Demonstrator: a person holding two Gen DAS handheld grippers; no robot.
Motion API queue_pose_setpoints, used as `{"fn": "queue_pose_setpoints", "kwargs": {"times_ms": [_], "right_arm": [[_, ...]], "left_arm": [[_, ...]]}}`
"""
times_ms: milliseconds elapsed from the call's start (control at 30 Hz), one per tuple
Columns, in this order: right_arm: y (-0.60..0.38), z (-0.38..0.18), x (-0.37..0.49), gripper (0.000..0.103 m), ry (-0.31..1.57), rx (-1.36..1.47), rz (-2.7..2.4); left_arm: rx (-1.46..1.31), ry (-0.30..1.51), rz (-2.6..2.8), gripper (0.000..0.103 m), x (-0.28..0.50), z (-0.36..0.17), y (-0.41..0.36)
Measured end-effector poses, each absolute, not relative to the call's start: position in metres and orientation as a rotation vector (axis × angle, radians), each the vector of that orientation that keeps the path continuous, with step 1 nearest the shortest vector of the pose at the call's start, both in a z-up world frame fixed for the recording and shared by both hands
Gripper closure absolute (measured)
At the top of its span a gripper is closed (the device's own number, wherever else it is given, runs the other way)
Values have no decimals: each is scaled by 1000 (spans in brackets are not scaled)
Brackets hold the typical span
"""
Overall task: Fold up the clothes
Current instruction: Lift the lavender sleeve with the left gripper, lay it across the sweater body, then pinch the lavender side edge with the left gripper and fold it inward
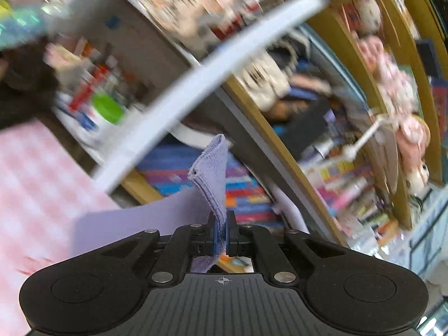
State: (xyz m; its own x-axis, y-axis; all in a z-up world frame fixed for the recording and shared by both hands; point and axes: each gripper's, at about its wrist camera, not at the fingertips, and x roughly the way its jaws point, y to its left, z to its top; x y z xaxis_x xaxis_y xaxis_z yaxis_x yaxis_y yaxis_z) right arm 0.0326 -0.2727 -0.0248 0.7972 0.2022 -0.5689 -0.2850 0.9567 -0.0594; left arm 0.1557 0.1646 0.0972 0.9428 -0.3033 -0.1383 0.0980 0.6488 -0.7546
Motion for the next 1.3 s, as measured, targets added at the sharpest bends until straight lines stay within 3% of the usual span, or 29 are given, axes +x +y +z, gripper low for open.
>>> {"fn": "queue_pose_setpoints", "kwargs": {"times_ms": [133,700,800,1000,1100,1200,1300], "right_arm": [[-276,-25,35,48,598,-133,252],[-274,-24,34,47,599,-122,312],[-275,-24,34,47,602,-116,320],[-275,-24,34,46,605,-111,321],[-276,-24,35,45,607,-110,320],[-275,-24,35,45,606,-113,318],[-274,-24,35,44,605,-123,314]], "left_arm": [[-858,303,-277,100,184,88,119],[-838,525,-349,99,222,40,-3],[-817,559,-379,78,222,39,-19],[-660,493,-420,76,182,67,1],[-548,420,-433,61,150,90,27],[-410,437,-328,47,111,79,65],[-323,505,-212,44,79,63,102]]}}
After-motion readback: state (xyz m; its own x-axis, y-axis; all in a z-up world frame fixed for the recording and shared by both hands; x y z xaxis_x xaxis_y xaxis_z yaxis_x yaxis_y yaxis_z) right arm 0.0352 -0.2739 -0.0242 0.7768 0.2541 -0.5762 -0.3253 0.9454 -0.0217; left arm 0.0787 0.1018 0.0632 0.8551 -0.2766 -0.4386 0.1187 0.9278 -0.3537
